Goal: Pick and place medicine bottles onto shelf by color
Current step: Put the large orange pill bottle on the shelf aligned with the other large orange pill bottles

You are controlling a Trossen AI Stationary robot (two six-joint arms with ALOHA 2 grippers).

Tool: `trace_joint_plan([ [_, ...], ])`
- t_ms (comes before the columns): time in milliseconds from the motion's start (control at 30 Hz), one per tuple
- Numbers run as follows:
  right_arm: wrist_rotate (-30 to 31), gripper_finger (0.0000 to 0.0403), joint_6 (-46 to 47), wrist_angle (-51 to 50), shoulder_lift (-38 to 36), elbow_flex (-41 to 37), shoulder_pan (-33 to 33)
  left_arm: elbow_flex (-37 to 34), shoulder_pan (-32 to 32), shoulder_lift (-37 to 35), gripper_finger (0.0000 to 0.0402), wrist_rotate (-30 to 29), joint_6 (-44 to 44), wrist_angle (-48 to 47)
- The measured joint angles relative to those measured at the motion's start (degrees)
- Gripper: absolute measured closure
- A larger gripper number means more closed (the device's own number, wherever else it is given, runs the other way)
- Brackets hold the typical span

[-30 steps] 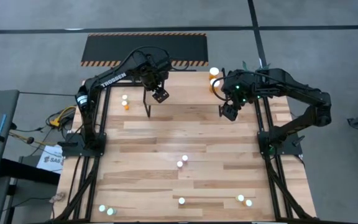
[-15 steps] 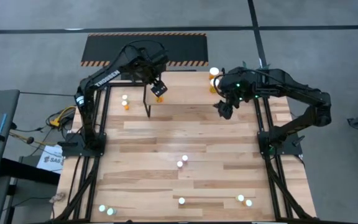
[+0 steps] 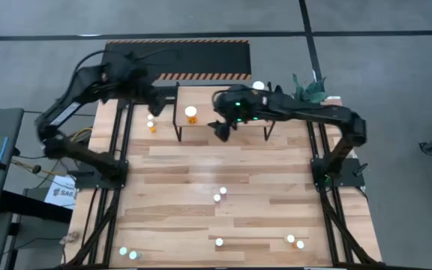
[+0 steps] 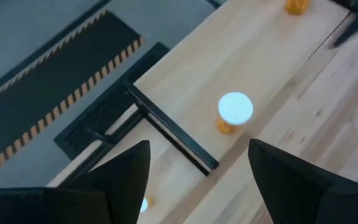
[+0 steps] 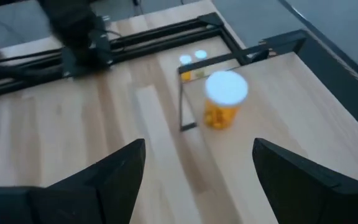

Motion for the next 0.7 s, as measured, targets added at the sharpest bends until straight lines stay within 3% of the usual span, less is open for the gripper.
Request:
trace_joint_plan([
  [300, 0.13, 0.0070, 0.68, -0.01, 10.94, 11.45, -4.30, -17.29, 0.05, -13.44, 0.0143, 2.55, -0.40, 9.60],
  [700, 0.68, 0.0046, -3.46, 0.37, 20.02, 20.93, -4.10, -22.28, 0.09, -16.05, 0.0143, 5.19, 5.39, 11.42],
])
